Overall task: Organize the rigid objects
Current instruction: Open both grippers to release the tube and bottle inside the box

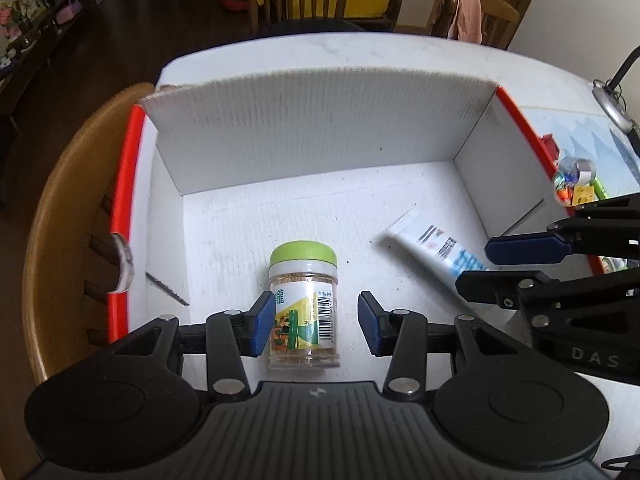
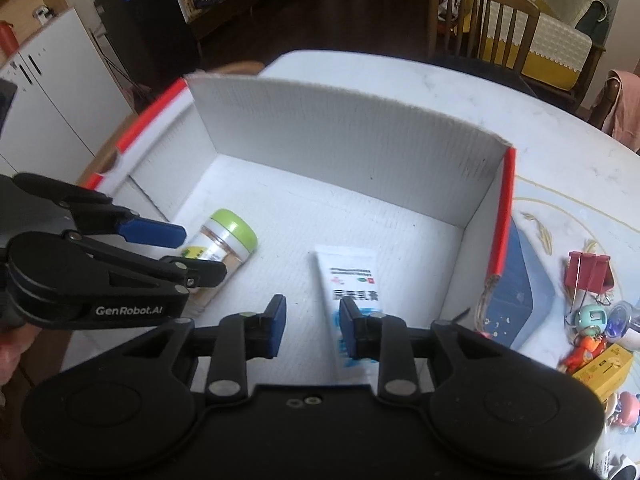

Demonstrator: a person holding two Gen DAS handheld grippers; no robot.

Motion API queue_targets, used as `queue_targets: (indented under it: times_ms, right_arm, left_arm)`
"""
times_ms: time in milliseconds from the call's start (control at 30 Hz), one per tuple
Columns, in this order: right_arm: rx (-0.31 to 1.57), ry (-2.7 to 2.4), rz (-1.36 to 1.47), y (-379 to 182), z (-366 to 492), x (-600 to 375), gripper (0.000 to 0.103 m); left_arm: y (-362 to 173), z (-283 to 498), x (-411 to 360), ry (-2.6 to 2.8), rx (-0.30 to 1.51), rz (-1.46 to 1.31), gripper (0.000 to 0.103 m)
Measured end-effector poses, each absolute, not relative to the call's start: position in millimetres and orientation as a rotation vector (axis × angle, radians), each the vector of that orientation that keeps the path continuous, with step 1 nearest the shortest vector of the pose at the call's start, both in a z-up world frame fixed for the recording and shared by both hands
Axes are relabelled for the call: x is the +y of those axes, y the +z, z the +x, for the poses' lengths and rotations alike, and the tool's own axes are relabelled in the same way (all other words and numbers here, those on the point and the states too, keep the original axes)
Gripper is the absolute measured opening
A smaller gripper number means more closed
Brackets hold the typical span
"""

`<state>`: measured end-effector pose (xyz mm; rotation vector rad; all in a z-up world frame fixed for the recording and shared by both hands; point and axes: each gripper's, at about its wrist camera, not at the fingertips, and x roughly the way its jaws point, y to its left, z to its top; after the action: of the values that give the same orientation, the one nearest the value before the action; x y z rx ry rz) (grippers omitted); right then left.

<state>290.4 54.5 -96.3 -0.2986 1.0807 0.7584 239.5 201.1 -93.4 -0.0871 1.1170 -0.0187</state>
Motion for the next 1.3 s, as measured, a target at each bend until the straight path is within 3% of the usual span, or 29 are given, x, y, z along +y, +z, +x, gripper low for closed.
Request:
queue_targets:
  times_ms: [100,200,500,667,1067,1300]
  right_arm:
    - [1.05,0.767,-0.277,-87,285,48,0.036]
    - [1.025,0.768,-0.26,-78,280,41,0.042]
    - [0.969,0.784,-0.204,-58,262,19,0.055]
    - [0.928,0.795,-0.17,-45,251,4,0.067]
    - [0.837,0.84,-0.109,-22,228,-30,0.091]
    - [0.78,0.849,-0.098,-11,219,-54,0.095]
  left_arm:
    - [-84,231,200,-0.017,1.087,-0.096,0.048]
    - [-75,223,198,-0.019,1.049,-0.099,0.06]
    - [-49,200,185,-0.021,0.979,-0.093,0.061]
    - [-36,186,174,-0.034,0.934,-0.093,0.071]
    - [-15,160,149,-0.012,0.873,-0.105,0.079]
    - [-8,149,132,0.005,0.845,-0.122,0.083]
